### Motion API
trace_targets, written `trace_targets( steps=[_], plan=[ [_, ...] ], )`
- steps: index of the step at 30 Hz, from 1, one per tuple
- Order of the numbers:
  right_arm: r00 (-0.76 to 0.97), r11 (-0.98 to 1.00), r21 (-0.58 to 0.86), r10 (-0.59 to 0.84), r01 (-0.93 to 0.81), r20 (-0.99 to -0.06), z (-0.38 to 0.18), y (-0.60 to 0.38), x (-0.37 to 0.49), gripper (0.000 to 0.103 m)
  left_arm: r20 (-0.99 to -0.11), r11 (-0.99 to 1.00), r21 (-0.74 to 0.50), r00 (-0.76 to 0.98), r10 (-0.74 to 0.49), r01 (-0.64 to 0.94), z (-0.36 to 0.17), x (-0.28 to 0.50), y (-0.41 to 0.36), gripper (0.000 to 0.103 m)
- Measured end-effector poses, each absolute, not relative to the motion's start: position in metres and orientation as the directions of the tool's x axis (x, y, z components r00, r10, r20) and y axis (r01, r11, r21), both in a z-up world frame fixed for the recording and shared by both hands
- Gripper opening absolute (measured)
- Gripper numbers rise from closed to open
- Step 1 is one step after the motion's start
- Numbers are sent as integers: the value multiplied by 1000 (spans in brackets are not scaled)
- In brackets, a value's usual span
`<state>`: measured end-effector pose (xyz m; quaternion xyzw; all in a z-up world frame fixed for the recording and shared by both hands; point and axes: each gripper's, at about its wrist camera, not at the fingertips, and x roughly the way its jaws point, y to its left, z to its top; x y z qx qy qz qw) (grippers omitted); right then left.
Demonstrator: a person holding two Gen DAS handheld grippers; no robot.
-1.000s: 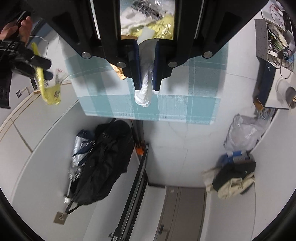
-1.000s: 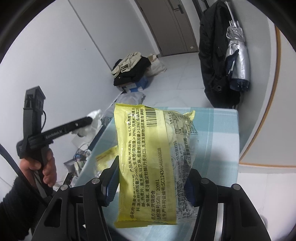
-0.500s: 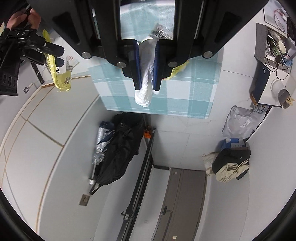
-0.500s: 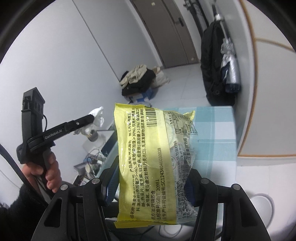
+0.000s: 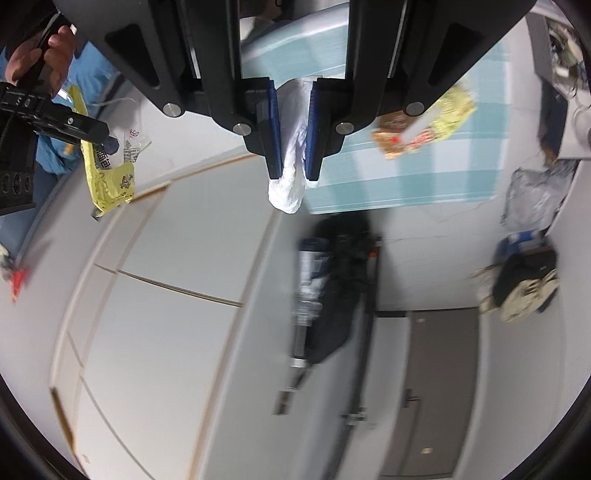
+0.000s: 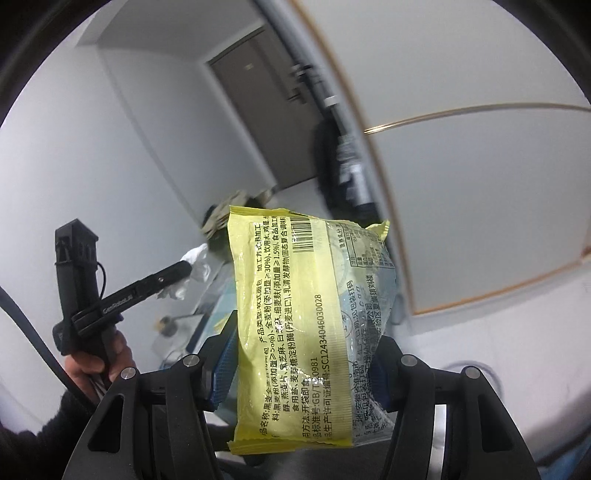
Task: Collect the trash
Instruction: 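Carry both items over the white wastebasket and open the right gripper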
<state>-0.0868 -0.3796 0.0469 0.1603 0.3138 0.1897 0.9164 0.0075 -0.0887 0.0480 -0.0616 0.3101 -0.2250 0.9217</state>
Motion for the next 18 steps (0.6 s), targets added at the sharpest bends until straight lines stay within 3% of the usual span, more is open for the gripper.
trace_targets(
  steps=[6, 13, 18],
  plan=[
    [776, 904, 415, 337, -108, -533, 36, -443, -100, 59, -556, 831, -282, 624, -549, 480, 43, 16, -145, 9],
    [728, 914, 397, 212, 89, -652, -12, -496, -87, 59, -611, 766, -319, 497, -617, 559, 20, 25, -210, 9],
    [657, 881, 429, 204, 201, -726, -61, -524, -72, 60, -677, 738, -367, 382, -629, 565, -10, 44, -253, 9]
  ],
)
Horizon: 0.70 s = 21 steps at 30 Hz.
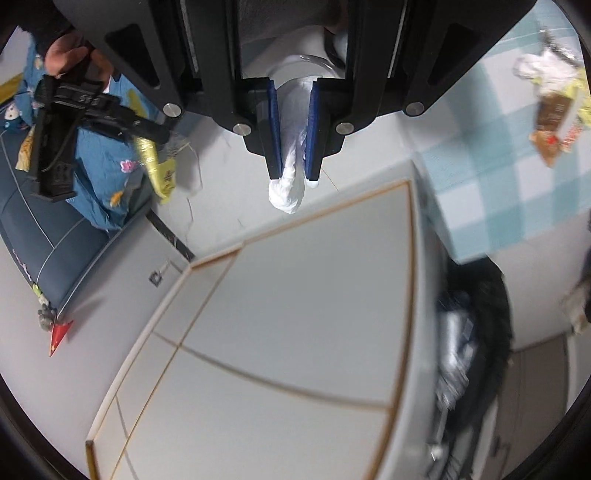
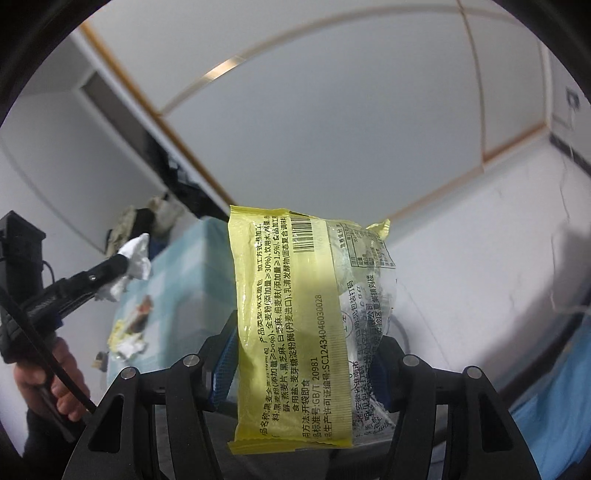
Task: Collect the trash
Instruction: 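Carry both items over the white wastebasket and open the right gripper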
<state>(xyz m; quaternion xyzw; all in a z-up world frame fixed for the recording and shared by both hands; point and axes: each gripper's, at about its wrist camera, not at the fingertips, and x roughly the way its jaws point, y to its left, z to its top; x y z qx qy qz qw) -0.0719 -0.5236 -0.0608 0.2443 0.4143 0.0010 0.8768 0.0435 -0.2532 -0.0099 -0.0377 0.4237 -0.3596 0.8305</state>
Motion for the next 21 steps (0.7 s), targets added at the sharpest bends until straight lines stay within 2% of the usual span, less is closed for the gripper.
trace_targets(
  steps=[8, 17, 21],
  plan=[
    [502, 836, 454, 262, 309, -824, -165, -544, -41, 60, -751, 725, -447, 221, -623, 524, -67, 67, -290, 9],
    [359, 807, 480, 360, 343, -861, -253, -533, -4, 61, -789, 724, -479, 119, -603, 496, -108, 81, -311, 9],
    [319, 801, 486, 385, 351, -866, -277, -528, 4, 69, -802, 735, -480, 100, -589, 479, -120, 88, -318, 9]
  ],
)
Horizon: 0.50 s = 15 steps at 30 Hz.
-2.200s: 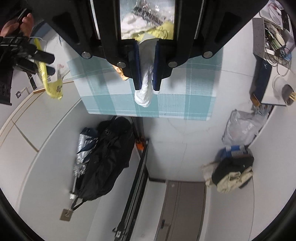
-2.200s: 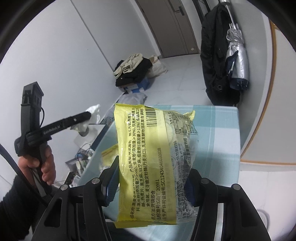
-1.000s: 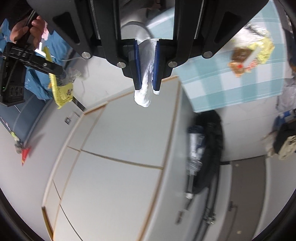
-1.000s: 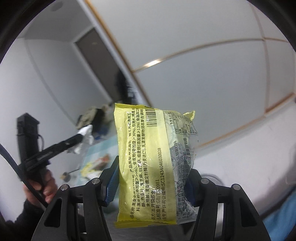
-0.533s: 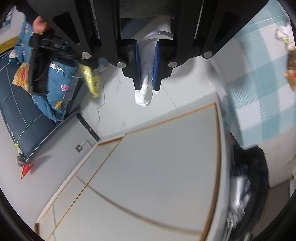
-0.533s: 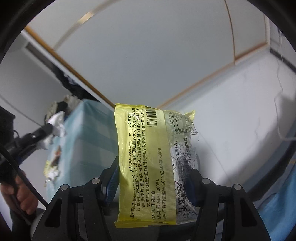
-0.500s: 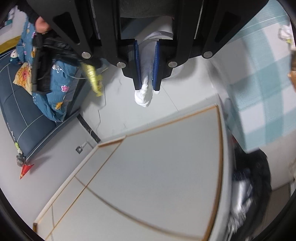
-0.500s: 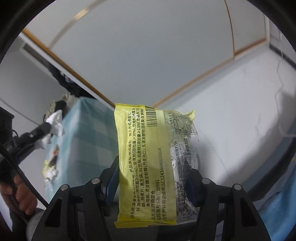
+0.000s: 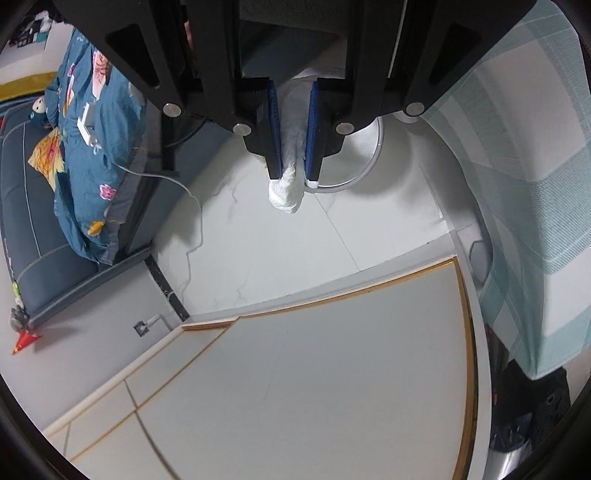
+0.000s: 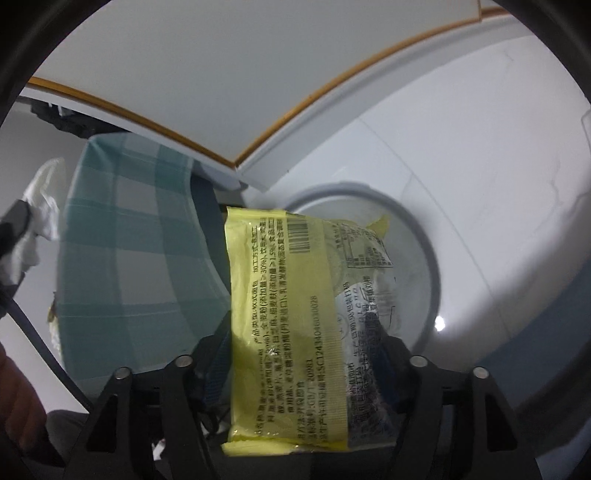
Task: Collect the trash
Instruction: 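Carry both items over the white wastebasket and open the right gripper, then open the left gripper over the wastebasket to drop the white tissue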
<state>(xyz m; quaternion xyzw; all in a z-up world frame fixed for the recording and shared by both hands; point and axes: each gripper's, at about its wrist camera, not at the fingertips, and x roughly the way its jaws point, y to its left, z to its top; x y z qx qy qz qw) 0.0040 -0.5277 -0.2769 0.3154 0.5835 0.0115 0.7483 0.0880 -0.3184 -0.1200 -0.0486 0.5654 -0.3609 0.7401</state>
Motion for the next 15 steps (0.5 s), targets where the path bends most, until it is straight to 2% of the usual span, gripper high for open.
trace_targets(
  steps=[4, 9, 15],
  plan=[
    [295, 789, 499, 411, 358, -862, -293, -520, 11, 73, -810, 738, -482, 80, -581, 472, -129, 94, -325, 9],
    [291, 795, 495, 409, 351, -865, -295, -525, 10, 89, -818, 743, -490, 55, -573, 456, -140, 99, -331, 9],
    [327, 790, 487, 380, 372, -865, -281, -539, -2, 90, -827, 745, -496, 19, -562, 445, -152, 99, -338, 9]
  ],
)
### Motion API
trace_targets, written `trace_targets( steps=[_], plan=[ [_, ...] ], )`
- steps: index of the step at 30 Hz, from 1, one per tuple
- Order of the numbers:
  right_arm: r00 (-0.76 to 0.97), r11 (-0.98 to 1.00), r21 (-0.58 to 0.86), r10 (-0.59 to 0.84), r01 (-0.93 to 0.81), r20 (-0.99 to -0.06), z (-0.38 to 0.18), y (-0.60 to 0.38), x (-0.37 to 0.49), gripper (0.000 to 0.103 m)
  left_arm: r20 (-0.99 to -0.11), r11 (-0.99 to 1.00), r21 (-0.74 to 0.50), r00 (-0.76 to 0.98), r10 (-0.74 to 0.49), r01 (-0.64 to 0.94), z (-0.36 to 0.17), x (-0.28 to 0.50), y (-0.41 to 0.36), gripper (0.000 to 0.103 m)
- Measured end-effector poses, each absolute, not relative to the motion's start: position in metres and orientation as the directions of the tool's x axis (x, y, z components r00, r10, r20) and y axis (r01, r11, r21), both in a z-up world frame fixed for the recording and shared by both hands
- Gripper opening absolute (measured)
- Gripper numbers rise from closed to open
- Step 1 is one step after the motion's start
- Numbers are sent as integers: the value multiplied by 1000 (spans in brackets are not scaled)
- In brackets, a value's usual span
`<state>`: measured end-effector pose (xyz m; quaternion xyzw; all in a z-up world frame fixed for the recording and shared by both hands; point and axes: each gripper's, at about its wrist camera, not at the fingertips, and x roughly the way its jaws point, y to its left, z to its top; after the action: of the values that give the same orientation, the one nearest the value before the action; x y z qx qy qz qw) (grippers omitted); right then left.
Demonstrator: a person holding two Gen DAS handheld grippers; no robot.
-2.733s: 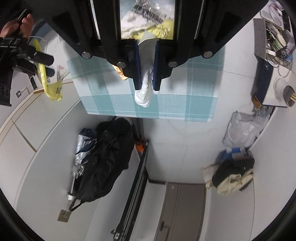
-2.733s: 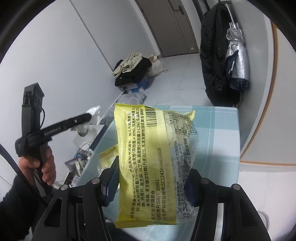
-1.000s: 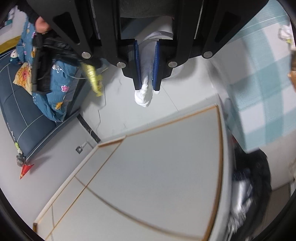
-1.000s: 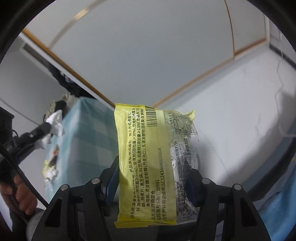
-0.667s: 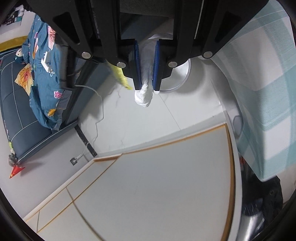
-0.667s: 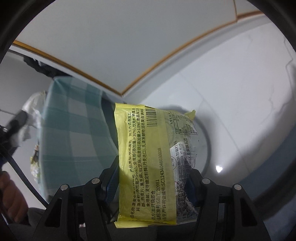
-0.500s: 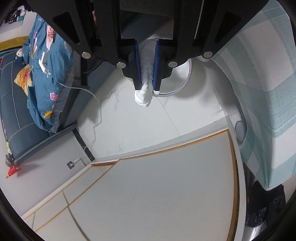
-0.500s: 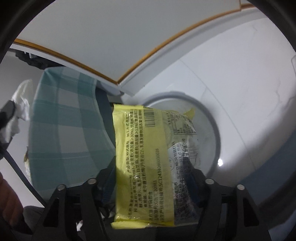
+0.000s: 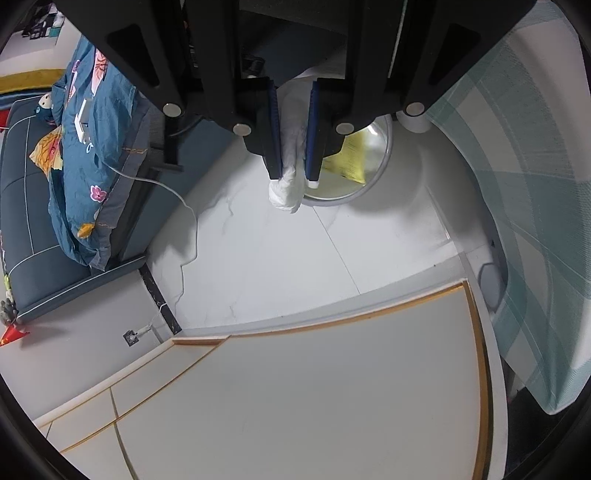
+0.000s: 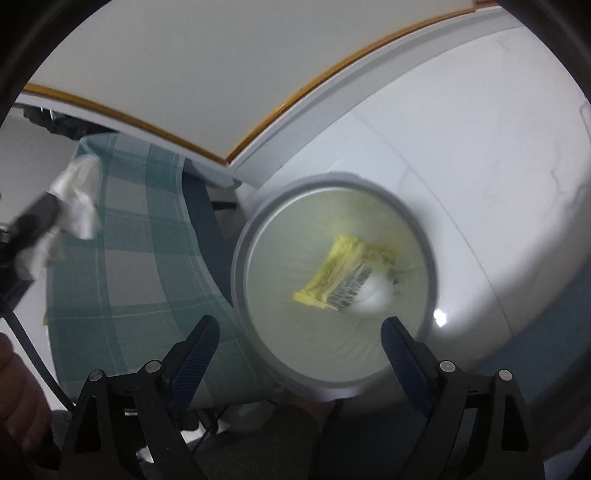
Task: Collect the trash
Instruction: 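Open the left gripper over the wastebasket to drop the white tissue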
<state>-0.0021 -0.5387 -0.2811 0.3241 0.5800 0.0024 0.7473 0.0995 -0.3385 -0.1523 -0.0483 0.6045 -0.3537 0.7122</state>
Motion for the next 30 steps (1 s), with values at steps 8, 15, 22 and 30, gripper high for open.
trace_targets(
  steps=[8, 15, 22, 30],
  plan=[
    [414, 773, 486, 317, 408, -853, -250, -559, -21, 95, -846, 731, -490, -58, -530, 475, -167, 92, -356, 9],
    [458, 764, 485, 281, 426, -843, -235, -566, -27, 95, -868, 726, -474, -125, -481, 497, -182, 86, -371, 9],
    [460, 764, 476, 266, 436, -847, -231, -569, -33, 97, -878, 731, -473, -200, -434, 491, -199, 82, -378, 11],
    [484, 773, 459, 228, 437, -845, -221, -569, -37, 97, -888, 752, -457, -192, -418, 476, -199, 82, -376, 50]
  ],
)
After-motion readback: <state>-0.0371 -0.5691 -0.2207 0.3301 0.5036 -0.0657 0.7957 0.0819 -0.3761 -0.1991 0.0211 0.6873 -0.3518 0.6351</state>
